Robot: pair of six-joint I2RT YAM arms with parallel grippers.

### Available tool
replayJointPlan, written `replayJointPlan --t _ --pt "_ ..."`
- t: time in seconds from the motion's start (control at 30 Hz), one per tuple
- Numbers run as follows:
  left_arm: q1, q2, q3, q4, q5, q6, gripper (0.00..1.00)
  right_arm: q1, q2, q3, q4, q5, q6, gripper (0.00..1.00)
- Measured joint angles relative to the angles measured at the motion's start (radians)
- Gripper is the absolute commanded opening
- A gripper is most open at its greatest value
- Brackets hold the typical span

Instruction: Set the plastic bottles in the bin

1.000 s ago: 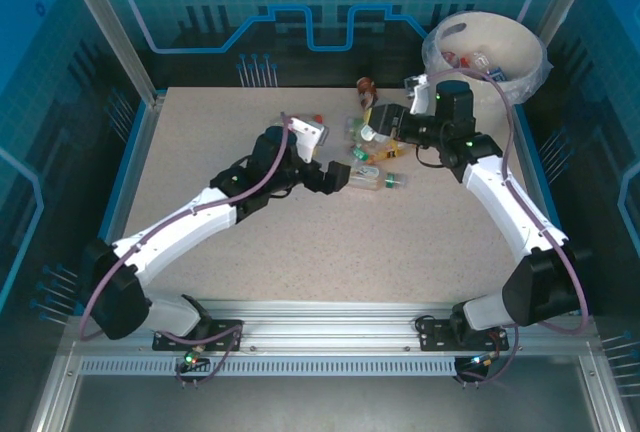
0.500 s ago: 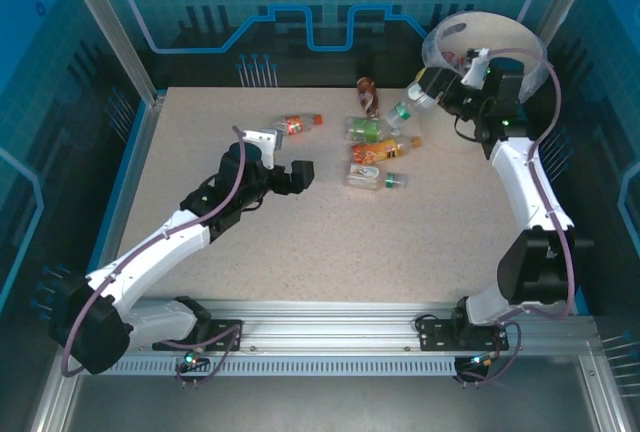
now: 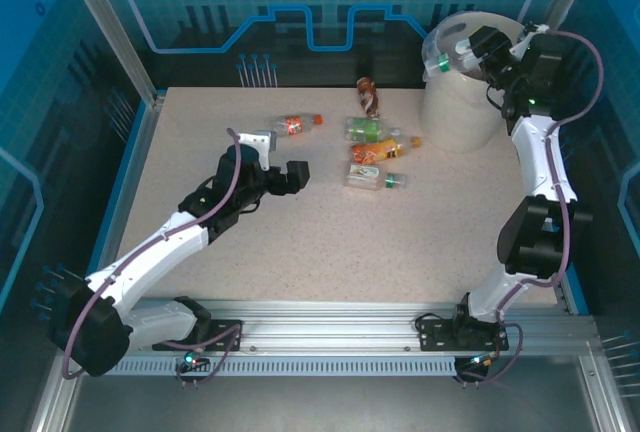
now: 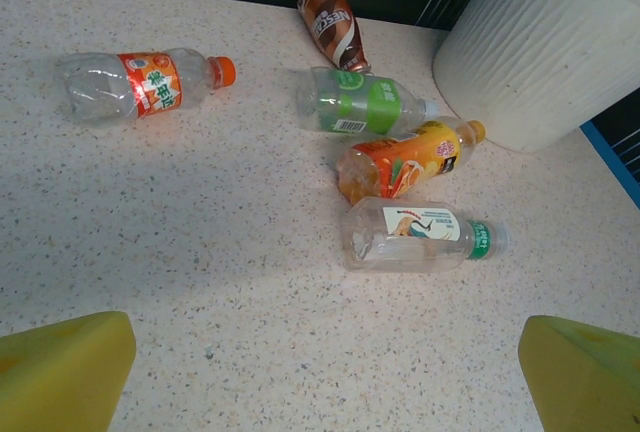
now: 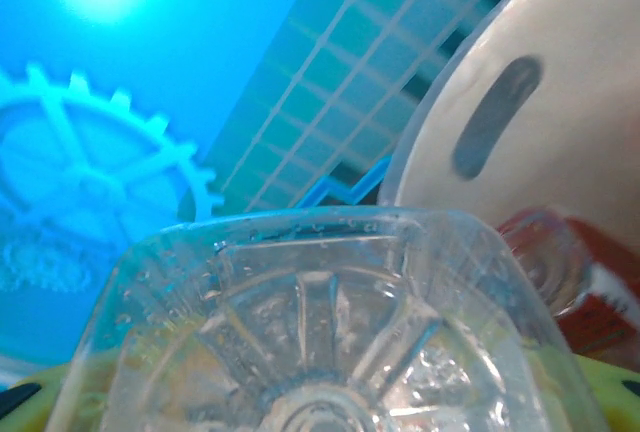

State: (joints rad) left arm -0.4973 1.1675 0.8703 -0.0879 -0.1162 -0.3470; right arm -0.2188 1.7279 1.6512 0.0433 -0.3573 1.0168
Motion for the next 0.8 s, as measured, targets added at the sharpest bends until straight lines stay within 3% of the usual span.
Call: replayJointPlan --t 0.4,0.8 --pt "0.003 0.012 -0.011 0.008 0.000 -0.049 0.99 -0.025 0.042 -0.080 0.221 0.270 0.276 0.38" --pt "0.004 0.045 -0.050 0.014 0.000 -0.101 0.99 0.054 0.153 0.103 0.108 0.587 0.383 0.58"
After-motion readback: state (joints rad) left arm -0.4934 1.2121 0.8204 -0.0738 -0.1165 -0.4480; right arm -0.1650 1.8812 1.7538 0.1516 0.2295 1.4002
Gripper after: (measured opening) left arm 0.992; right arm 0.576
